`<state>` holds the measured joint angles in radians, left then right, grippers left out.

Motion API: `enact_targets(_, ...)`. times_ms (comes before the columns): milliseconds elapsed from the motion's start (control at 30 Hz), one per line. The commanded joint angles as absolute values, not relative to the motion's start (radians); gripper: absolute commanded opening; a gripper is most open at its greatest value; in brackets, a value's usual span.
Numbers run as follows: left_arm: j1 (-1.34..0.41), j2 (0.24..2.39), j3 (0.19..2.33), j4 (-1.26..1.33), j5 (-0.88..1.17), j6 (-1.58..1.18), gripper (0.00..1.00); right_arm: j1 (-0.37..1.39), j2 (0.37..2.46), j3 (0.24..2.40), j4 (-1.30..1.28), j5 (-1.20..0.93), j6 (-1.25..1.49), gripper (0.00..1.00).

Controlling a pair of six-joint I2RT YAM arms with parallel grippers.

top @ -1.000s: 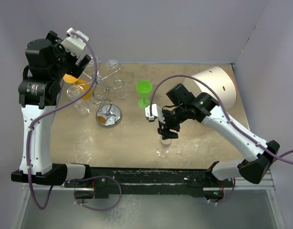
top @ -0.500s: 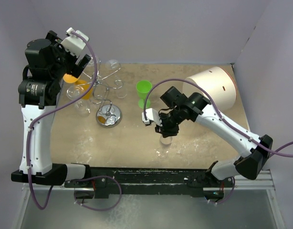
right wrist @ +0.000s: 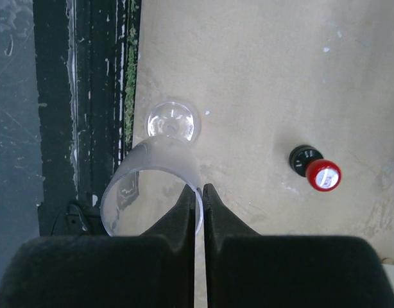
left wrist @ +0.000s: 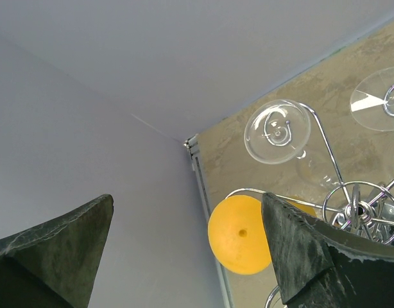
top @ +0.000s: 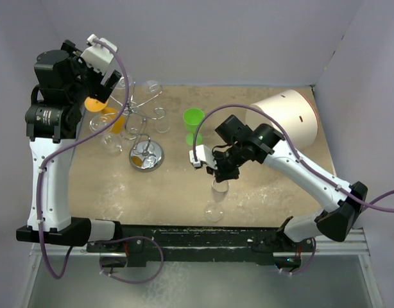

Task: Place the wine glass upside down on the wine glass rack

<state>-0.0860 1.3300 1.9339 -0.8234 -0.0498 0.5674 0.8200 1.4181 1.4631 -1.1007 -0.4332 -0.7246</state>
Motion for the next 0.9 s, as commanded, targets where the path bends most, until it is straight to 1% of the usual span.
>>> enact_targets(0, -0.074, 1.334, 1.98, -0.78, -0.061, 0.505, 0.99, 0.808, 1.355, 1.563, -1.03, -0.505, -0.721, 0.0)
enact_targets(100, -0.074, 1.332, 1.976, -0.781, -0.061, 0.473, 0.99, 0.773, 1.345, 1.625, -1.014, -0.547, -0.722, 0.0)
enact_targets(233, -0.072, 1.325, 1.986, -0.787, -0.004, 0.449, 0.99, 0.663, 1.343, 1.725, -1.009, -0.645, -0.723, 0.0)
enact_targets(300, -0.069, 1.324, 2.003, -0.801, 0.061, 0.426, 0.99, 0.599, 1.332, 1.769, -0.987, -0.675, -0.71, 0.0)
enact_targets(400, -0.036, 1.356, 2.088, -0.849, 0.231, 0.348, 0.99, 0.524, 1.296, 1.799, -0.888, -0.688, -0.644, 0.0)
enact_targets(567, -0.015, 1.389, 2.169, -0.848, 0.413, 0.23, 0.99, 0.432, 1.295, 1.91, -0.786, -0.63, -0.495, 0.0)
enact_targets(733, -0.015, 1.407, 2.158, -0.812, 0.541, 0.107, 0.99, 0.358, 1.311, 2.054, -0.706, -0.461, -0.332, 0.0)
enact_targets(867, -0.016, 1.419, 2.13, -0.747, 0.641, -0.013, 0.99, 0.336, 1.353, 2.144, -0.661, -0.366, -0.246, 0.0)
